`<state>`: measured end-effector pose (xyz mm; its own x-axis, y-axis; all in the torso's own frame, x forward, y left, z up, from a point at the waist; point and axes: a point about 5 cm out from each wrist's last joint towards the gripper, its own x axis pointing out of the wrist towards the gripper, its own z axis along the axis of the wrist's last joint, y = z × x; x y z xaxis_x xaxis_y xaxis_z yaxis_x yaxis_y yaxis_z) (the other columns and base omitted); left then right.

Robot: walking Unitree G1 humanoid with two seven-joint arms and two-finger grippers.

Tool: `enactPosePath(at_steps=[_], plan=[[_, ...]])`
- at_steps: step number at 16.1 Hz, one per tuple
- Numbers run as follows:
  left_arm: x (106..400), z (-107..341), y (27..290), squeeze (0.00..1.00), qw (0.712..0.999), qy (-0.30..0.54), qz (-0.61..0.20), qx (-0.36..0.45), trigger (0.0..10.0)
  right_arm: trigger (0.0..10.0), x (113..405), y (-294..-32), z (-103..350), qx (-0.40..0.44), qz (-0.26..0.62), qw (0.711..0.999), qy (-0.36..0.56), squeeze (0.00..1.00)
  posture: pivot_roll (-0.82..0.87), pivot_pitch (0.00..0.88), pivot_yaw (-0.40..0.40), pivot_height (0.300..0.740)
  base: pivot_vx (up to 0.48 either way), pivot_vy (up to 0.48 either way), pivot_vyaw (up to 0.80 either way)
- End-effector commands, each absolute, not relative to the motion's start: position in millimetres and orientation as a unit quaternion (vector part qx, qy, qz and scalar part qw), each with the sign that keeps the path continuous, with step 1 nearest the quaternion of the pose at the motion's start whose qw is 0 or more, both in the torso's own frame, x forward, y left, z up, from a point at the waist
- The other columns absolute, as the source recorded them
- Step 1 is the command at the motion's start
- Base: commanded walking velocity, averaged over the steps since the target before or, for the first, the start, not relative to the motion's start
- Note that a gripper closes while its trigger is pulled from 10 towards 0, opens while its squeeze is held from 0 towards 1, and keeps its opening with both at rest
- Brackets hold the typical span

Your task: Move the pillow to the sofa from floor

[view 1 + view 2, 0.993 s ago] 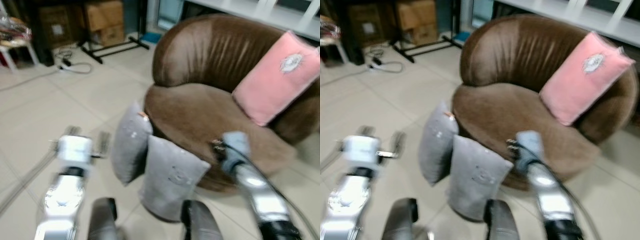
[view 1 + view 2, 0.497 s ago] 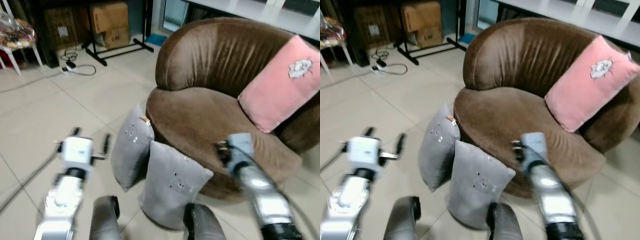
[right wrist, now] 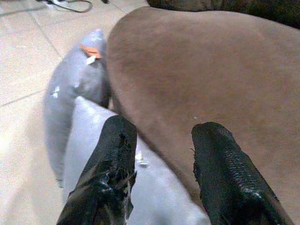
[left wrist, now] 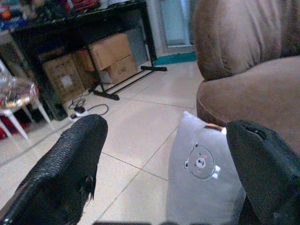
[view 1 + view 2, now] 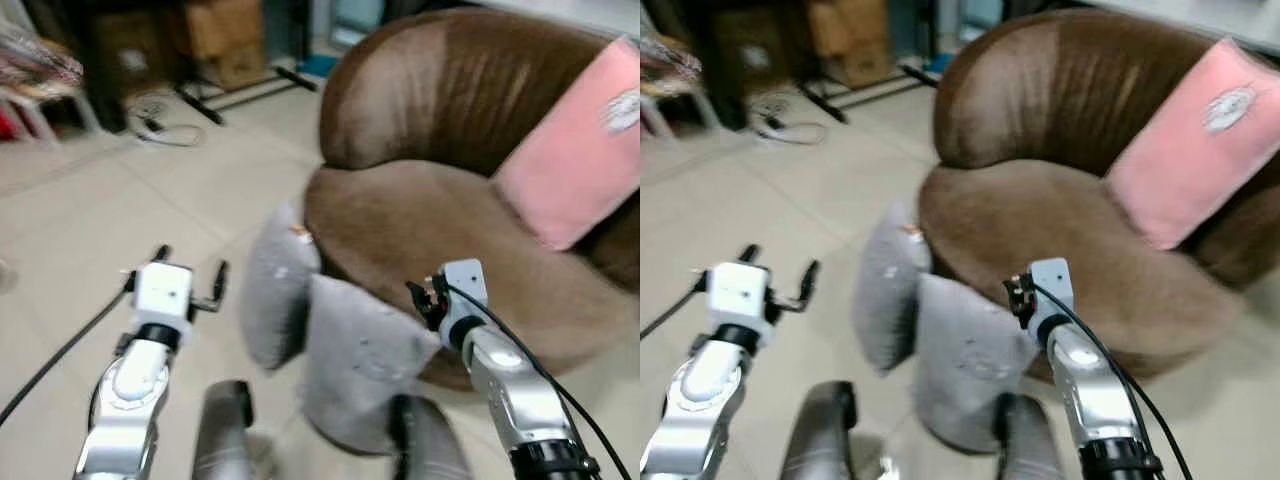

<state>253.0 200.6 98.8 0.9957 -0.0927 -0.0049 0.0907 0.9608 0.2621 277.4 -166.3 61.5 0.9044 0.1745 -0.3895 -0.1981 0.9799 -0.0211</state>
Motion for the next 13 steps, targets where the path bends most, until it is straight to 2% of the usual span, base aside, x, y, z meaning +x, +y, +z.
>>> enactPosePath(at_steps=[1,5,9,10,13], plan=[[256.2,98.9,196.8,0.0,0.988,-0.005,-0.063,0.14,10.0,10.0,275.9,-171.1,65.6,-0.035,0.093,0.977,0.186,0.0,-0.05,0.0,0.015,0.495,0.0,0.0,0.0],[263.7,100.7,197.1,0.0,0.98,-0.003,-0.112,0.165,10.0,10.0,284.5,-165.0,66.4,-0.04,0.106,0.977,0.179,0.0,-0.06,0.0,0.053,0.45,0.0,0.0,0.0],[263.5,109.2,203.0,0.0,0.974,-0.011,-0.141,0.178,10.0,10.0,298.0,-158.2,69.5,-0.05,0.133,0.976,0.167,0.0,-0.01,0.0,0.013,0.42,0.0,0.0,0.0],[261.8,110.6,204.6,0.0,0.973,-0.01,-0.154,0.174,10.0,10.0,301.8,-156.5,71.4,-0.047,0.142,0.976,0.157,1.0,-0.01,0.0,0.009,0.42,0.0,0.0,0.0],[257.1,112.5,204.5,0.0,0.969,-0.002,-0.185,0.164,10.0,10.0,317.2,-154.6,76.7,-0.065,0.144,0.977,0.146,1.0,-0.01,0.015,-0.007,0.42,0.0,0.0,0.0]])
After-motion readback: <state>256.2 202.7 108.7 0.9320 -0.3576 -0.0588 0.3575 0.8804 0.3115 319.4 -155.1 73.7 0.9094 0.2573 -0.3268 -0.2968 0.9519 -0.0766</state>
